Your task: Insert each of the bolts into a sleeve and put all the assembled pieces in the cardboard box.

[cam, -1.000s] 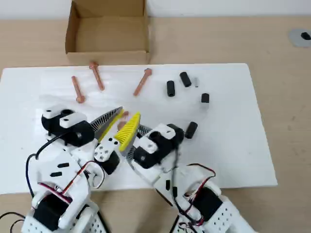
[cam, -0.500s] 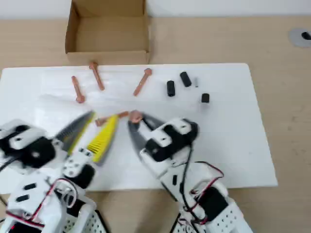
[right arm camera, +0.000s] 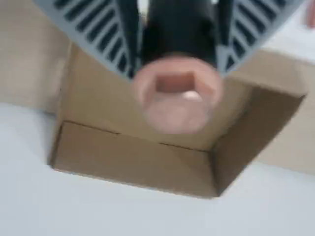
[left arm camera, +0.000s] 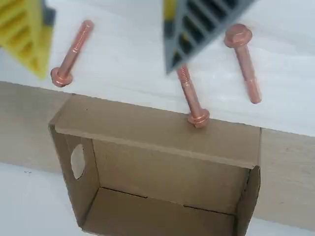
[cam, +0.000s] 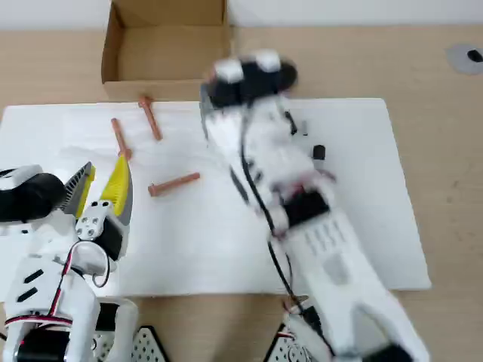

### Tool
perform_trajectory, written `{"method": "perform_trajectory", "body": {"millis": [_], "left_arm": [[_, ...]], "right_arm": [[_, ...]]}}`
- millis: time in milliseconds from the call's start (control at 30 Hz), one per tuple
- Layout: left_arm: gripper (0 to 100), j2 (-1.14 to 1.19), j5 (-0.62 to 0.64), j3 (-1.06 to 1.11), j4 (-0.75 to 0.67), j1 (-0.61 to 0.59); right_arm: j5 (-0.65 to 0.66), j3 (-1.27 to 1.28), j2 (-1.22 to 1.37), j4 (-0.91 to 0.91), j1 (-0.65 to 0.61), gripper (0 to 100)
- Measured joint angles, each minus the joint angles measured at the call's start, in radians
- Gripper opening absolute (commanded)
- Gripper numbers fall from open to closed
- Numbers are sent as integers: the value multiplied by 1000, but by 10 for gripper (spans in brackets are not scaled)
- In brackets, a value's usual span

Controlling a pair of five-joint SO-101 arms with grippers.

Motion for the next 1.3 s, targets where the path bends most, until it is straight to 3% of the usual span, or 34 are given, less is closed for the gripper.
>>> {"method": "perform_trajectory", "body": {"millis": [800,1000,1200,1300], "left_arm": [[164,3,28,181,0,-8],[164,3,28,181,0,-8],[167,3,58,181,0,-8],[167,3,87,181,0,-8]], "right_arm": [[0,-1301,1401,0,98,11],[0,-1626,1653,124,101,15],[0,-1854,1861,146,112,213],[-2,-1918,1906,183,121,248]]}}
